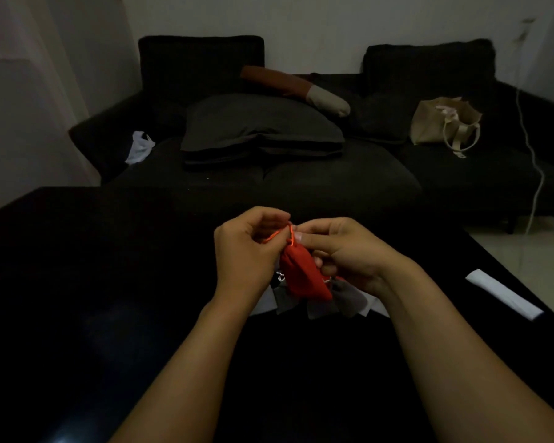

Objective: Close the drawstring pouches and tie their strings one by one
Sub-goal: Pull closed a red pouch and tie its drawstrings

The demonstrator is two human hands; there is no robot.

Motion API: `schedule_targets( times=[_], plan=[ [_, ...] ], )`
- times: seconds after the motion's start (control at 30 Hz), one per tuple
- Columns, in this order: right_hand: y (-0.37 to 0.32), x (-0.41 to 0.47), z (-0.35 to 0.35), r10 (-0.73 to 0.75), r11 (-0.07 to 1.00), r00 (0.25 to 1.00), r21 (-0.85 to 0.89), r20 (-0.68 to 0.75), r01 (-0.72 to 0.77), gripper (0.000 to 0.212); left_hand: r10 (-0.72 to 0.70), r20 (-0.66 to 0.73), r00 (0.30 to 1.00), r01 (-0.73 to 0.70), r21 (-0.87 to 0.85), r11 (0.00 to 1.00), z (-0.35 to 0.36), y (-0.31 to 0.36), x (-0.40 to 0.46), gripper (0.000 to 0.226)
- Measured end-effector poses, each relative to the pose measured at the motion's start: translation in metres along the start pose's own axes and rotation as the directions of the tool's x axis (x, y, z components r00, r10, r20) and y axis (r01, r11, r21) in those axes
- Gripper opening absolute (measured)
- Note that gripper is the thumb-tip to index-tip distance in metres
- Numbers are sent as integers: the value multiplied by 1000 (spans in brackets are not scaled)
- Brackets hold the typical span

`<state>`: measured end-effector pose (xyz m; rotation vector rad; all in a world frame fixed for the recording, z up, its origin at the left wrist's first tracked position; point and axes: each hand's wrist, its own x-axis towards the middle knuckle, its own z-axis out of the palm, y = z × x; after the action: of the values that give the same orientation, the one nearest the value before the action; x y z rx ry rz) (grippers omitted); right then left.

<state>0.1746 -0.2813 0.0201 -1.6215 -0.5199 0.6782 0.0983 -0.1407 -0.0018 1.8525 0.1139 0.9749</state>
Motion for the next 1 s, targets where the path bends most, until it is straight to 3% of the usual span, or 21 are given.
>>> schedule_targets(
  times=[0.23,0.33,0.47,0.57,0.63,0.8,0.93,1.0],
  plan=[
    [-2,-1,-2,-28,999,997,-32,-74,25,7,5,23,1000,-5,-16,1000,-3,-2,2,19],
    [-6,0,-5,-15,1000,988,-24,-152,11,16,34,21,999,-35,53,998,-4,-7,5,18],
    [-6,1,1,15,979,992,202,-127,12,20,85,66,994,-95,157,983,-6,-10,5,14],
    [-5,0,8,14,906,993,422,-118,37,23,117,136,984,-138,152,979,-6,-11,5,11],
    [-7,1,8,-9,831,996,553,-90,57,28,80,139,987,-93,92,991,-4,-8,6,11],
    [-6,5,6,-20,673,998,737,-66,62,30,-177,202,963,211,-158,965,-1,1,8,27],
    [-4,12,6,-35,588,998,807,-54,65,29,-101,160,982,116,-88,989,0,-2,9,33],
    [-4,11,4,-30,626,997,776,-74,77,29,-162,173,972,184,-123,975,-2,-5,11,36]
  ],
)
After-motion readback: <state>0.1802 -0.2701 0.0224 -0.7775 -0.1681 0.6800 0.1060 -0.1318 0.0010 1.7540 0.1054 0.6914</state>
